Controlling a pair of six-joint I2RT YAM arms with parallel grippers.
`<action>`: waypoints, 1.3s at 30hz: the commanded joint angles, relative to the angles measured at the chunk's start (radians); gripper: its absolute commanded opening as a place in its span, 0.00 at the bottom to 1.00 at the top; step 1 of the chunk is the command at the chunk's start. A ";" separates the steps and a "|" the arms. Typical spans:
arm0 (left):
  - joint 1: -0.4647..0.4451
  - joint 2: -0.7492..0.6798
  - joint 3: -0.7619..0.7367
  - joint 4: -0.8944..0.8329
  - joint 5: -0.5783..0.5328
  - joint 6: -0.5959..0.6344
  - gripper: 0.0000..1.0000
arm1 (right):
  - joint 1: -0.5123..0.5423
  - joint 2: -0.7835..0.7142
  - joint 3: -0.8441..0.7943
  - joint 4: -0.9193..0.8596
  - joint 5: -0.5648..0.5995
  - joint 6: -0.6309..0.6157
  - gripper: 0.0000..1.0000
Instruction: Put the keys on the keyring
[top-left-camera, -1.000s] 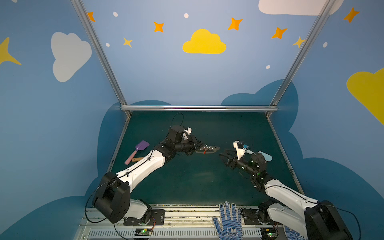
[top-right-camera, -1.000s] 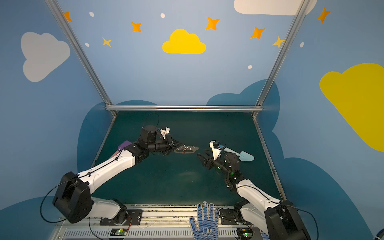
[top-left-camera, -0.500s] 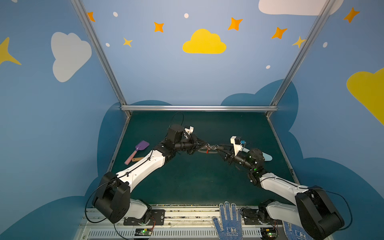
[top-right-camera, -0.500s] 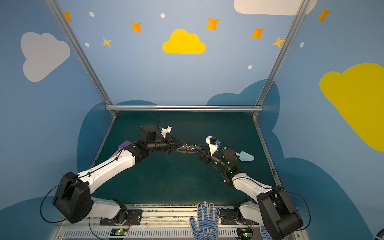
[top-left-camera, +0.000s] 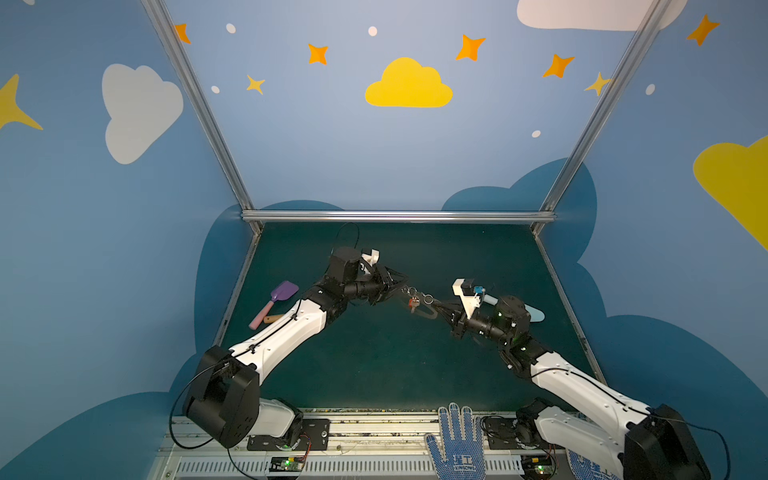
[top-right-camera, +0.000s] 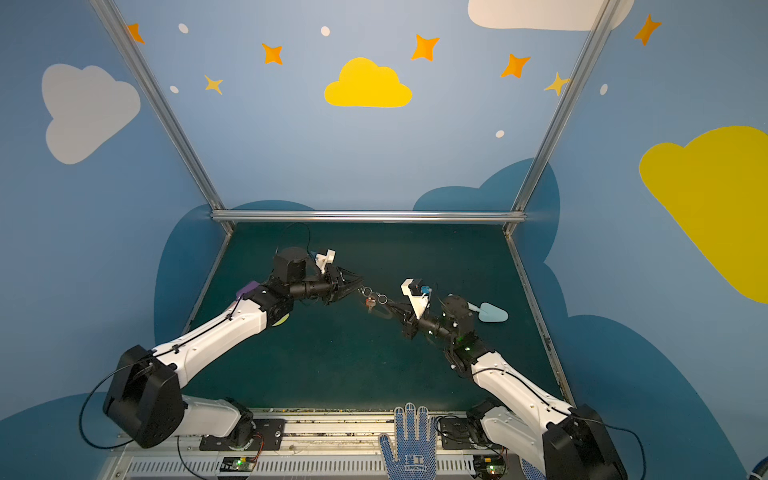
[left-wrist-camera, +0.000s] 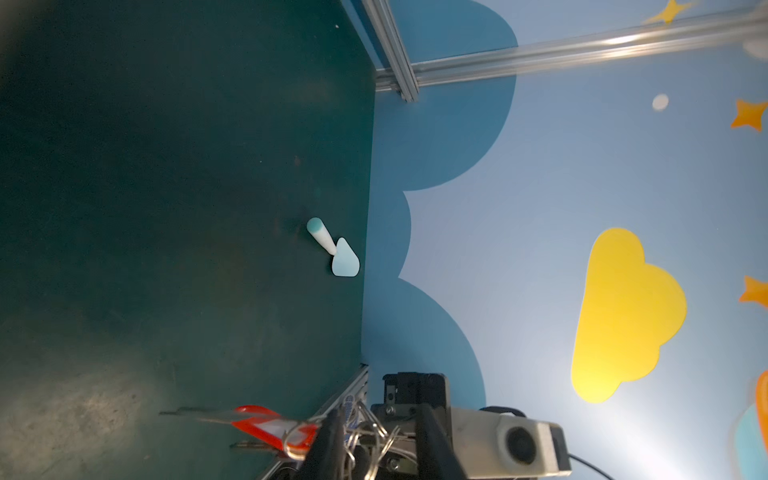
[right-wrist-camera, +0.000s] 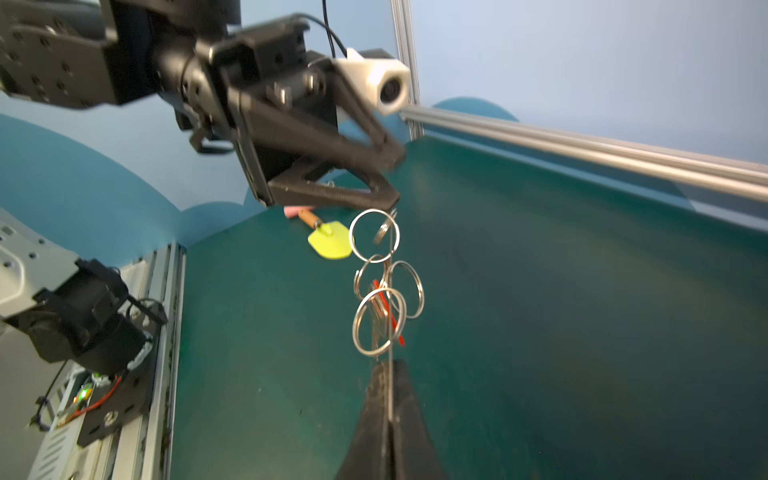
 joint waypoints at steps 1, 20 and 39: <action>0.019 -0.044 -0.030 -0.028 -0.030 0.015 0.46 | 0.024 -0.021 0.087 -0.226 0.085 -0.066 0.00; 0.035 -0.015 -0.053 -0.090 0.013 0.037 0.71 | 0.161 -0.110 0.058 -0.178 0.234 -0.281 0.00; 0.024 0.029 -0.029 -0.047 0.052 0.026 0.05 | 0.285 -0.076 0.067 -0.205 0.397 -0.452 0.00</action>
